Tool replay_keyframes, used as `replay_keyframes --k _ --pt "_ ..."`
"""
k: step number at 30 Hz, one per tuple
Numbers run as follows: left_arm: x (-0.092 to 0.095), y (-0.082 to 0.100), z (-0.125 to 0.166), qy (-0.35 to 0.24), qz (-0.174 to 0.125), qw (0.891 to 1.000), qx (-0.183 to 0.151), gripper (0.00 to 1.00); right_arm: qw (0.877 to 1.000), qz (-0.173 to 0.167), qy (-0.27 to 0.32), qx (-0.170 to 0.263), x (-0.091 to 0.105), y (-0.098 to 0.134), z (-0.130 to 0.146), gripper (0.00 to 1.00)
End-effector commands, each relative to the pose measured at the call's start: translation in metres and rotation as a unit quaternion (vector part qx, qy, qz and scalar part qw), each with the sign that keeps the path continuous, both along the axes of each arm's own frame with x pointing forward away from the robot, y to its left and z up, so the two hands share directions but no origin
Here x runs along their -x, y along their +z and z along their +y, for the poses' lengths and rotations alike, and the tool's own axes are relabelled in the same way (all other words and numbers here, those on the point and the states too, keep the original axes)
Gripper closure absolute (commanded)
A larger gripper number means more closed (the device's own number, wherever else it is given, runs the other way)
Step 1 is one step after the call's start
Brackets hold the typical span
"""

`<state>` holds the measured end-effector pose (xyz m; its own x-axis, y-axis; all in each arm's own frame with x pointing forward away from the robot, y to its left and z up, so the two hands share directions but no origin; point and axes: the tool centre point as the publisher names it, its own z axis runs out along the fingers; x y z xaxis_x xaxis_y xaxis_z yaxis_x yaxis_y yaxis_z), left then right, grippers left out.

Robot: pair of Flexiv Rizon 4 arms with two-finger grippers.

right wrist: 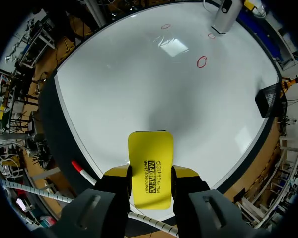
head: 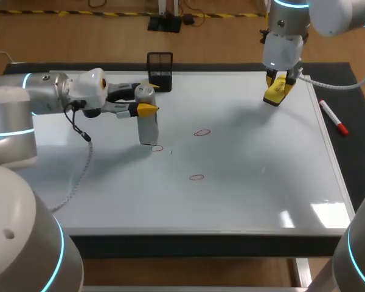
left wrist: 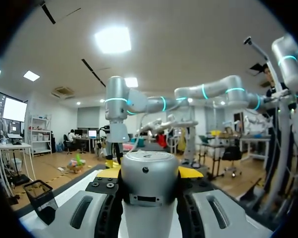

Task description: Pick up the inspection probe, press it on each red-marked spot on the whiteboard one by one, put down the probe, pick up the eraser, and wipe off all the red marks.

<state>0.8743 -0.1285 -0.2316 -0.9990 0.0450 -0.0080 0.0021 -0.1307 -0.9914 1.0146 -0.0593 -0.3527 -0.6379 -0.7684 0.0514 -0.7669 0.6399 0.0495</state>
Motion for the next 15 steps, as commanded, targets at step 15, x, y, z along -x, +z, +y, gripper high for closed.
replay_keyframes --k 15 --pt "-0.001 -0.02 -0.018 -0.024 0.013 1.0 0.012 1.0 1.0 0.0 0.001 0.002 0.0 0.001 -0.001 1.0"
